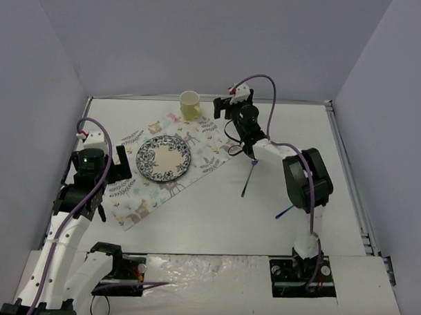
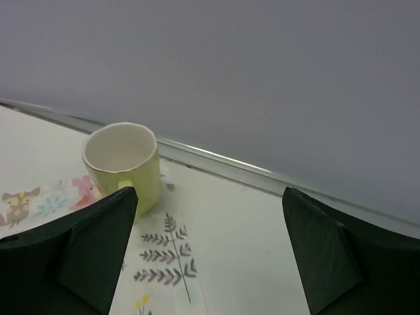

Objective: Set the dinner table for one person

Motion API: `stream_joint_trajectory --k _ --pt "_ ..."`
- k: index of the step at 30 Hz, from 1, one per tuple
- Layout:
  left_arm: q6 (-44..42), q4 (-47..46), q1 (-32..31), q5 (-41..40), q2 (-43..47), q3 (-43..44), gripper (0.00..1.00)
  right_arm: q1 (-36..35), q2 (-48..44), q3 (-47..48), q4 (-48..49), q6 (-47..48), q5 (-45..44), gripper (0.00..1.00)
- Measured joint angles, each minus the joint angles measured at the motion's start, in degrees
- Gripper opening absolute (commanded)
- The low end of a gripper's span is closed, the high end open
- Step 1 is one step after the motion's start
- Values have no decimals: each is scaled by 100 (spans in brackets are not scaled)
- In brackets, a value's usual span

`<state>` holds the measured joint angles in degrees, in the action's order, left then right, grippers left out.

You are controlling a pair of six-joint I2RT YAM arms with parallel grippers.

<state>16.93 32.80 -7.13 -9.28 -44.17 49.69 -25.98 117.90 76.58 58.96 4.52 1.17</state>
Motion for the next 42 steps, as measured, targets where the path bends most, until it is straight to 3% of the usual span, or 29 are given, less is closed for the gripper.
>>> stream_joint_trajectory --k 4,10,18,23,30,37,42 --pt "0 12 4 -11 33 0 97 18 -1287 -522 -1143 -393 -895 90" --pt "2 41 4 -70 81 0 97 13 -2515 -1160 -3168 -1406 -1668 86" --pt "4 44 4 -131 167 0 97 11 -2900 -2413 -4621 -2289 -1739 75" --pt "7 55 4 -135 189 0 97 11 -2897 -2736 -4935 -2582 -1573 68" --pt "7 83 4 -133 216 0 97 7 -2803 -2894 -4964 -2803 -1494 51" --pt "10 83 4 -133 268 0 97 7 -2311 -2894 -4885 -2875 -1457 46" --pt "18 85 4 -133 269 0 97 7 -2008 -2892 -4699 -2925 -1495 36"
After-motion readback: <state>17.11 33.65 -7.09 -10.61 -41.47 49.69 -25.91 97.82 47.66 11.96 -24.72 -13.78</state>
